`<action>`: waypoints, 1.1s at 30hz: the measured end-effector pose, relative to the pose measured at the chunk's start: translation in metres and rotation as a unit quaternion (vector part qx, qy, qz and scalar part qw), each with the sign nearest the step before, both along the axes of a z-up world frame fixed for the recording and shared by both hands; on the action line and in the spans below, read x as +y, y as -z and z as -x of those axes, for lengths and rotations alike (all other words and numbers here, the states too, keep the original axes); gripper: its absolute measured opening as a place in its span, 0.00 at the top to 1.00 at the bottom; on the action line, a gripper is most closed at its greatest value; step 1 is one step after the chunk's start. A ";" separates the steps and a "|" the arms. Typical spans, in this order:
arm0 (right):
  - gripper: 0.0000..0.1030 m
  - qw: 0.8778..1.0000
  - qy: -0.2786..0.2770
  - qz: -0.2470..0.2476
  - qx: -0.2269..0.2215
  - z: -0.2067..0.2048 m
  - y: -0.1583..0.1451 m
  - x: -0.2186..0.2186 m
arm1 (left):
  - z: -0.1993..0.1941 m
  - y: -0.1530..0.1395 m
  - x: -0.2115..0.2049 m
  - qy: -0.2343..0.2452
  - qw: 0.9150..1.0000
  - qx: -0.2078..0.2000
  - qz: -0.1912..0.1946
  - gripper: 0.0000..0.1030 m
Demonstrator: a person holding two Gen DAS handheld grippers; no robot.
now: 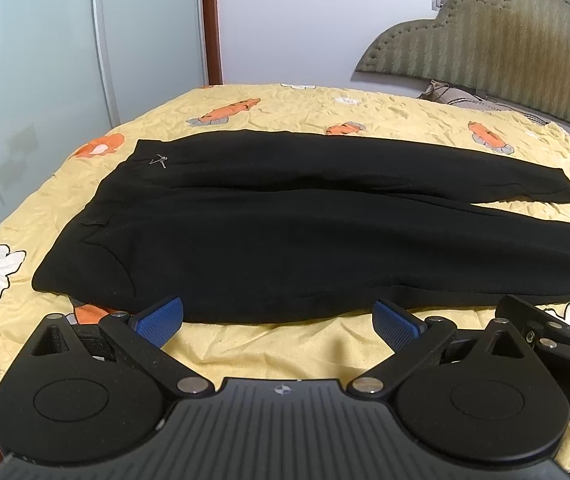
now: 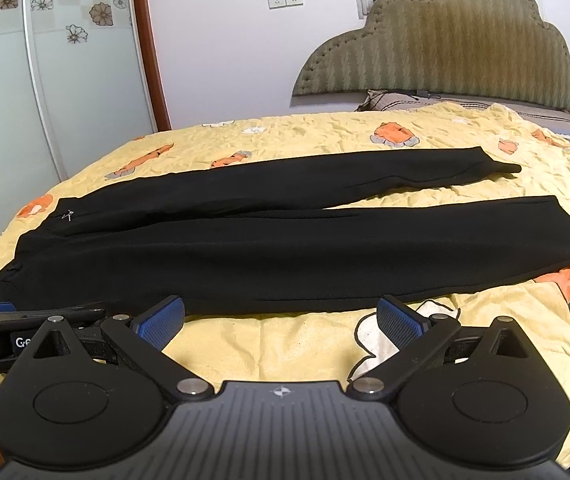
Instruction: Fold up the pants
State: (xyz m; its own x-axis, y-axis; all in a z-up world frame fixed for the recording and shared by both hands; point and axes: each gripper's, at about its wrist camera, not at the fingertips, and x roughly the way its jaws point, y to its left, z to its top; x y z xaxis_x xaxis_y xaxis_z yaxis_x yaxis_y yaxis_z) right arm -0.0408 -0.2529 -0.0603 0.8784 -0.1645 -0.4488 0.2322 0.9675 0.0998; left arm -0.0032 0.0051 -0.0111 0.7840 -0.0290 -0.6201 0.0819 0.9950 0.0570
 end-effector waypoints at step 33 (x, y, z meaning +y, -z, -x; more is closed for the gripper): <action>0.00 0.998 -0.023 0.047 -0.032 0.003 -0.007 0.008 | -0.001 0.000 0.001 -0.004 1.000 -0.001 -0.007 0.00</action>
State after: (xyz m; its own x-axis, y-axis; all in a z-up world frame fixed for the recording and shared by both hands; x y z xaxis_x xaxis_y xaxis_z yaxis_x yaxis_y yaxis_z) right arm -0.0434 -0.2447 -0.0530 0.9123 -0.1626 -0.3760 0.1842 0.9826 0.0221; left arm -0.0019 0.0057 -0.0111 0.7852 -0.0133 -0.6190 0.0732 0.9948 0.0715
